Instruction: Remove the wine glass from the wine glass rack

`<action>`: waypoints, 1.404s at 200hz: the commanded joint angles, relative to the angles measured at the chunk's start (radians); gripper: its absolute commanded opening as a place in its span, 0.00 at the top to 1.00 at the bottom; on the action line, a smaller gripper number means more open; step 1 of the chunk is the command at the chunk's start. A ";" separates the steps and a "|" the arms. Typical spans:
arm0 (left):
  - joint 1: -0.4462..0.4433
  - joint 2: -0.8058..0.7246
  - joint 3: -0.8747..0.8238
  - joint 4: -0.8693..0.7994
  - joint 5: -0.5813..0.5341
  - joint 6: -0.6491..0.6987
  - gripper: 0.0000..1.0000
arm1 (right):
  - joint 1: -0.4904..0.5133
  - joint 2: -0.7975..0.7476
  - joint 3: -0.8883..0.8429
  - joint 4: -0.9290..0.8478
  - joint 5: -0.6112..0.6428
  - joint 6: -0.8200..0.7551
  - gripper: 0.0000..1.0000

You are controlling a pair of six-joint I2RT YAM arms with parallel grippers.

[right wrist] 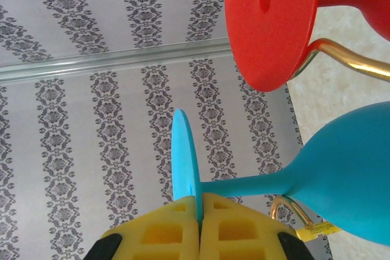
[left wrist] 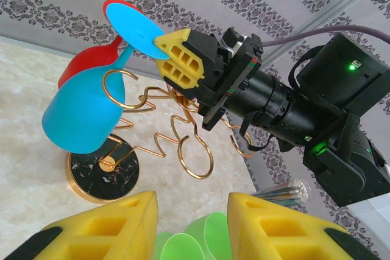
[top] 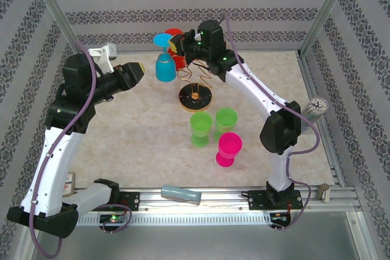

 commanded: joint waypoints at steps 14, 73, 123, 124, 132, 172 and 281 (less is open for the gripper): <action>0.005 -0.021 -0.009 0.017 -0.017 -0.009 0.64 | 0.022 0.042 0.040 0.013 -0.041 0.004 1.00; 0.005 -0.022 -0.006 0.017 -0.022 -0.008 0.64 | 0.028 0.032 0.023 0.026 -0.061 0.019 1.00; 0.007 -0.024 -0.006 0.022 -0.023 -0.011 0.64 | 0.028 0.012 -0.016 0.050 -0.064 0.049 1.00; 0.007 -0.024 -0.006 0.022 -0.024 -0.011 0.64 | 0.028 0.012 -0.016 0.051 -0.064 0.049 1.00; 0.006 -0.026 -0.006 0.021 -0.023 -0.012 0.64 | 0.026 0.012 -0.018 0.057 -0.067 0.057 1.00; 0.007 -0.027 -0.008 0.020 -0.026 -0.012 0.64 | 0.028 0.018 -0.009 0.074 -0.078 0.084 1.00; 0.007 -0.032 -0.006 0.020 -0.029 -0.012 0.64 | 0.033 -0.011 0.031 0.022 -0.063 0.018 1.00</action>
